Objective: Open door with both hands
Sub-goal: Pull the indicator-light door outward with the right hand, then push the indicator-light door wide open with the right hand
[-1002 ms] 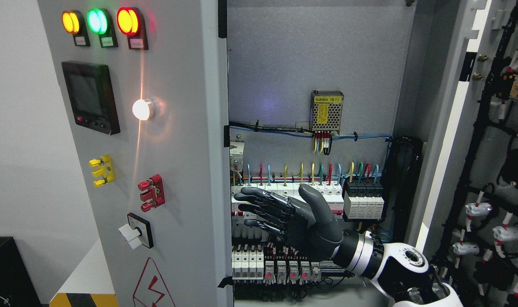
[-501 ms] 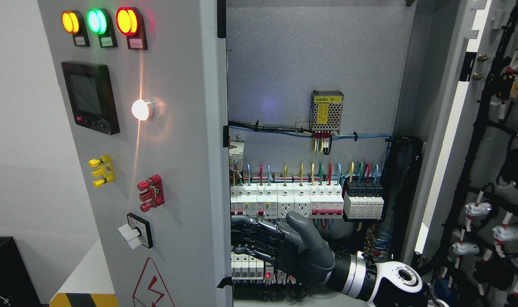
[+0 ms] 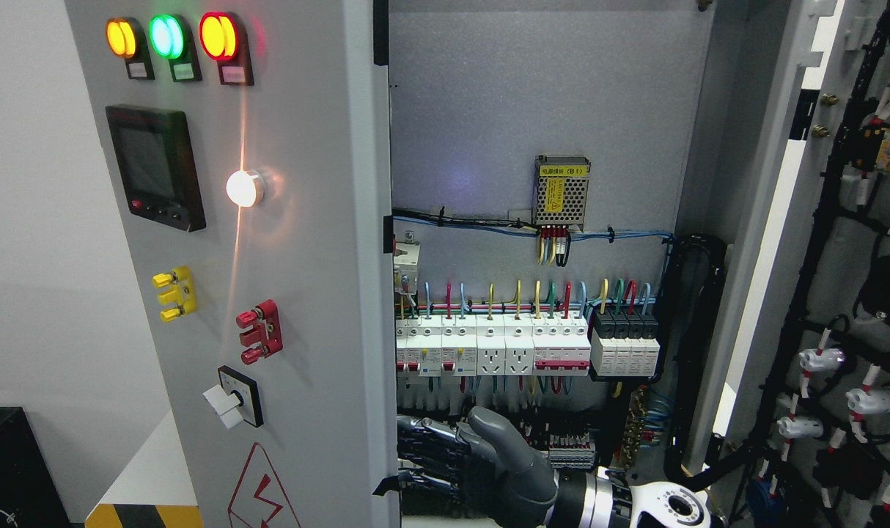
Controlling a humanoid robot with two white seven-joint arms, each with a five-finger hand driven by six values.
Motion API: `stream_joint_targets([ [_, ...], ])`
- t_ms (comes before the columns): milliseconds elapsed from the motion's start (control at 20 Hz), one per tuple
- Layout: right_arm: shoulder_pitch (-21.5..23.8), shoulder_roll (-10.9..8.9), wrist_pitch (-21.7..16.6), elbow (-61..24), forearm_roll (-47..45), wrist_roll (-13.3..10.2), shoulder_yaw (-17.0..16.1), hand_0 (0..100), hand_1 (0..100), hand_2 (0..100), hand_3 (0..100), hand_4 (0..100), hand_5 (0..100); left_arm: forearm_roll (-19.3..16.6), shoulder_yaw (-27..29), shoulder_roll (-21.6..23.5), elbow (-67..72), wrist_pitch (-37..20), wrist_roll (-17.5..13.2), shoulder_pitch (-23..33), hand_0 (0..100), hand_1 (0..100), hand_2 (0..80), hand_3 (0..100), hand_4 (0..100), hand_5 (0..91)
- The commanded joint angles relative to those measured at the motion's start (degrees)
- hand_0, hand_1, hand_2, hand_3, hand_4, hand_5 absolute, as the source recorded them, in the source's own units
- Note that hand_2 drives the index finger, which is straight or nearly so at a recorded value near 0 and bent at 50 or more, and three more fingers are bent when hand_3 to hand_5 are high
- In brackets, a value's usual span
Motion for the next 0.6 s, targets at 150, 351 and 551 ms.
stream_joint_targets([
  [150,1.1,-0.15,-0.2,-1.1,-0.1,0.0,4.4,0,0,0,0,0,0,0.0,0.0,0.0,0.0,0.0,0.0,0.0,0,0,0.0,0,0,0.0],
  [351,1.1,-0.07,-0.2,-1.3,-0.3,0.1,4.6,0,0,0,0,0,0,0.0,0.0,0.0,0.0,0.0,0.0,0.0,0,0,0.0,0,0,0.0],
  [551,1.1,0.28,-0.2,-1.3,-0.2,0.1,5.4,0,0,0,0,0,0,0.0,0.0,0.0,0.0,0.0,0.0,0.0,0,0,0.0,0,0,0.0],
])
